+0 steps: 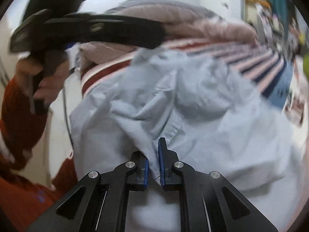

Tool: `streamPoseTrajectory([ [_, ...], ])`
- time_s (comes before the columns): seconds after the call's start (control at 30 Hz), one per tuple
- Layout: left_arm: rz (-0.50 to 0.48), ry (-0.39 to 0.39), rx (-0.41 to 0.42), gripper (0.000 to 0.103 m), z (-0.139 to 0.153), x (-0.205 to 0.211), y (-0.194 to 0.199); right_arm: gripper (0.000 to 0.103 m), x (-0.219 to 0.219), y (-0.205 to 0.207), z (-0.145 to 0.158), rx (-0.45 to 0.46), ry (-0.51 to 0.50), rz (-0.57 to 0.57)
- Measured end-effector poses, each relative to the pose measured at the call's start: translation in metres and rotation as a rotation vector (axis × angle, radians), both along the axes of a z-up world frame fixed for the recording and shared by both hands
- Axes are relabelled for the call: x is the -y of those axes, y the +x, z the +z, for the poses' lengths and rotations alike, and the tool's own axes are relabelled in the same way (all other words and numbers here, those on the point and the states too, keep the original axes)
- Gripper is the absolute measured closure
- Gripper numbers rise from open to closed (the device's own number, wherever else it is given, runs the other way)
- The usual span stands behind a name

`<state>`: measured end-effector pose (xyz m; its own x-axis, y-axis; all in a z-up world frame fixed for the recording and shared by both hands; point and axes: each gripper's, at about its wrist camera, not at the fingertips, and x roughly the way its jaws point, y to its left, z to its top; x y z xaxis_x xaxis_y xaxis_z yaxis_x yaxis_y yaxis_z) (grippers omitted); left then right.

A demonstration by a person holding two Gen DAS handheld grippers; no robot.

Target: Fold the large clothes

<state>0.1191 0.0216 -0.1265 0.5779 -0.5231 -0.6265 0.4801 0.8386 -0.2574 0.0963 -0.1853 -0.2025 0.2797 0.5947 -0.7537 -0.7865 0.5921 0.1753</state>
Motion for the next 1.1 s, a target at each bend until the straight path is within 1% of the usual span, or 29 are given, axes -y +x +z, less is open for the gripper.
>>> streamPoseTrajectory([
  [0.03, 0.005, 0.007, -0.024, 0.03, -0.01, 0.001, 0.003, 0.097, -0.001, 0.006, -0.009, -0.025, 0.0, -0.023],
  [0.07, 0.014, 0.022, -0.053, 0.035, -0.023, 0.002, 0.008, 0.096, -0.001, 0.013, -0.017, -0.047, -0.014, -0.052],
  [0.13, 0.027, 0.048, -0.078, 0.036, -0.038, 0.003, 0.012, 0.095, 0.0, 0.022, -0.022, -0.075, -0.019, -0.081],
  [0.2, 0.045, 0.069, -0.099, 0.037, -0.051, 0.005, 0.016, 0.084, 0.004, 0.025, -0.016, -0.094, -0.003, -0.086],
  [0.23, 0.048, 0.063, -0.111, 0.039, -0.055, 0.004, 0.017, 0.071, 0.006, 0.025, -0.01, -0.097, 0.002, -0.083],
  [0.27, 0.051, 0.041, -0.122, 0.039, -0.059, 0.001, 0.019, 0.057, 0.009, 0.023, -0.004, -0.096, 0.013, -0.072],
  [0.3, 0.053, 0.032, -0.125, 0.039, -0.06, 0.0, 0.019, 0.055, 0.013, 0.022, 0.002, -0.096, 0.028, -0.059],
  [0.37, 0.054, 0.023, -0.124, 0.039, -0.062, -0.002, 0.02, 0.055, 0.023, 0.02, 0.016, -0.076, 0.068, -0.059],
  [0.43, 0.054, 0.024, -0.123, 0.039, -0.062, -0.001, 0.021, 0.055, 0.034, 0.023, 0.028, -0.05, 0.093, -0.098],
  [0.5, 0.054, 0.027, -0.125, 0.04, -0.064, 0.0, 0.022, 0.059, 0.045, 0.029, 0.037, -0.017, 0.123, -0.151],
  [0.53, 0.055, 0.028, -0.126, 0.041, -0.065, 0.001, 0.023, 0.069, 0.048, 0.034, 0.038, -0.01, 0.126, -0.179],
  [0.57, 0.055, 0.032, -0.126, 0.042, -0.066, 0.002, 0.024, 0.084, 0.05, 0.04, 0.035, -0.014, 0.111, -0.21],
  [0.6, 0.056, 0.034, -0.126, 0.043, -0.066, 0.002, 0.024, 0.089, 0.05, 0.045, 0.03, -0.028, 0.092, -0.228],
  [0.63, 0.056, 0.037, -0.126, 0.044, -0.067, 0.002, 0.026, 0.093, 0.048, 0.05, 0.022, -0.05, 0.067, -0.245],
  [0.7, 0.055, 0.046, -0.128, 0.046, -0.069, 0.003, 0.027, 0.093, 0.044, 0.059, 0.002, -0.097, 0.022, -0.267],
  [0.83, 0.063, 0.087, -0.129, 0.046, -0.078, 0.006, 0.03, 0.094, 0.039, 0.065, -0.03, -0.15, -0.018, -0.291],
  [0.9, 0.076, 0.121, -0.128, 0.046, -0.086, 0.009, 0.033, 0.095, 0.041, 0.068, -0.04, -0.16, -0.024, -0.304],
  [0.97, 0.094, 0.14, -0.139, 0.046, -0.094, 0.011, 0.037, 0.095, 0.042, 0.073, -0.049, -0.179, -0.027, -0.318],
  [1.03, 0.108, 0.13, -0.15, 0.046, -0.096, 0.008, 0.039, 0.094, 0.042, 0.079, -0.051, -0.189, -0.028, -0.328],
  [1.1, 0.121, 0.116, -0.157, 0.045, -0.092, 0.006, 0.037, 0.092, 0.041, 0.078, -0.049, -0.183, -0.028, -0.327],
])
